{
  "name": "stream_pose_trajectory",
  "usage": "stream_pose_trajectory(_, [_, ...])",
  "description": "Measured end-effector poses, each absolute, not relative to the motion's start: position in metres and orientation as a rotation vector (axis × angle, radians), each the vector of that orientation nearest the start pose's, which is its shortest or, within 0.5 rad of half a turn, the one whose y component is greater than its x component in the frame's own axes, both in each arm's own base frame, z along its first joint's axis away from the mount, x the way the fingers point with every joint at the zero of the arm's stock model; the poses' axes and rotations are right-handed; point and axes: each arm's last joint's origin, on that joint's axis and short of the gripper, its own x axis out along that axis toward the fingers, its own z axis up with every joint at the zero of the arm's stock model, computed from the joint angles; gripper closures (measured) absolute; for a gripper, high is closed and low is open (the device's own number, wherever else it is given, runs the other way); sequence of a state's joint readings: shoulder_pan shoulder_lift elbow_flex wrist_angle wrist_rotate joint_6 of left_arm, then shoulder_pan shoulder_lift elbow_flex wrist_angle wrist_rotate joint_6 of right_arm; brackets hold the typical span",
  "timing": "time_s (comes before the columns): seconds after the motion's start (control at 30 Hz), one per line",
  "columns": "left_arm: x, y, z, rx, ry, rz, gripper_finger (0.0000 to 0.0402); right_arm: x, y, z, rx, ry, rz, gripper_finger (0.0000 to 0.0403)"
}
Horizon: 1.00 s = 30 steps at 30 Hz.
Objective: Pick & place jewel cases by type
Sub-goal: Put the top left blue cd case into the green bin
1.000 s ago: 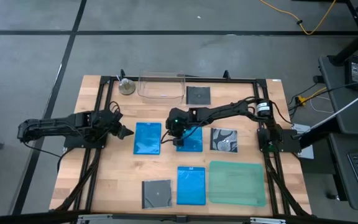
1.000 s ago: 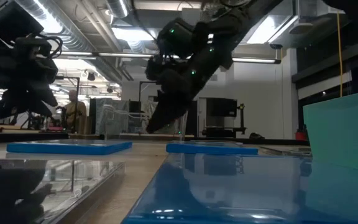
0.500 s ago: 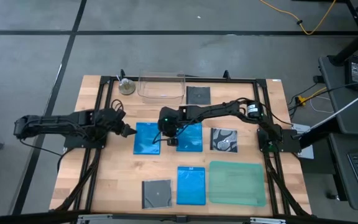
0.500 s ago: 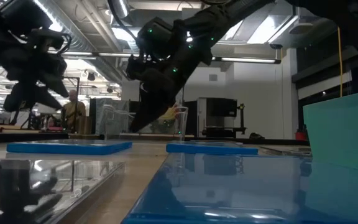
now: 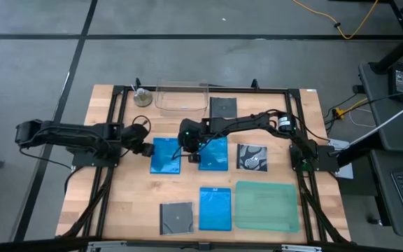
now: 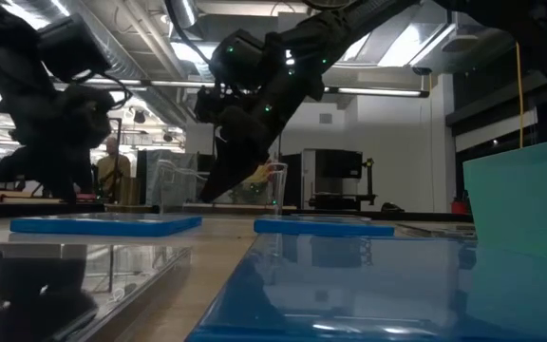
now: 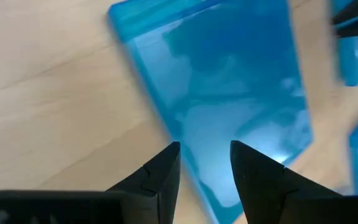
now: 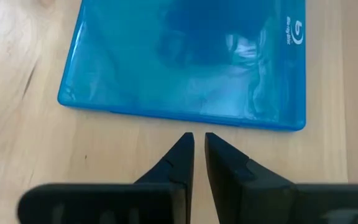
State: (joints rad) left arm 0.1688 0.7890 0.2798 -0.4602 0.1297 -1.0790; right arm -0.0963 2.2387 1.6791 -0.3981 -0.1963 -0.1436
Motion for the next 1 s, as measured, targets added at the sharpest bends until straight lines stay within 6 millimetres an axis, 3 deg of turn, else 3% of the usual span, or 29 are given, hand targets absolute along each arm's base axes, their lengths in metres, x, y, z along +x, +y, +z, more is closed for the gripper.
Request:
stream_pose_trajectory(0.4, [0.140,0.020,0.131,-1.119,0.923,0.612,0.0267,0.477,-0.040,0.152,-0.011,0.935,0.168,0.0357])
stream_pose_trajectory(0.67, [0.147,0.022,0.126,-1.117,0.913,0.614,0.0267,0.479,-0.040,0.124,0.024,0.993,0.184,0.0357])
stream_pose_trajectory(1.0, [0.154,0.023,0.124,-1.131,0.886,0.607,0.0267,0.482,-0.040,0.117,0.052,0.973,0.215,0.0357])
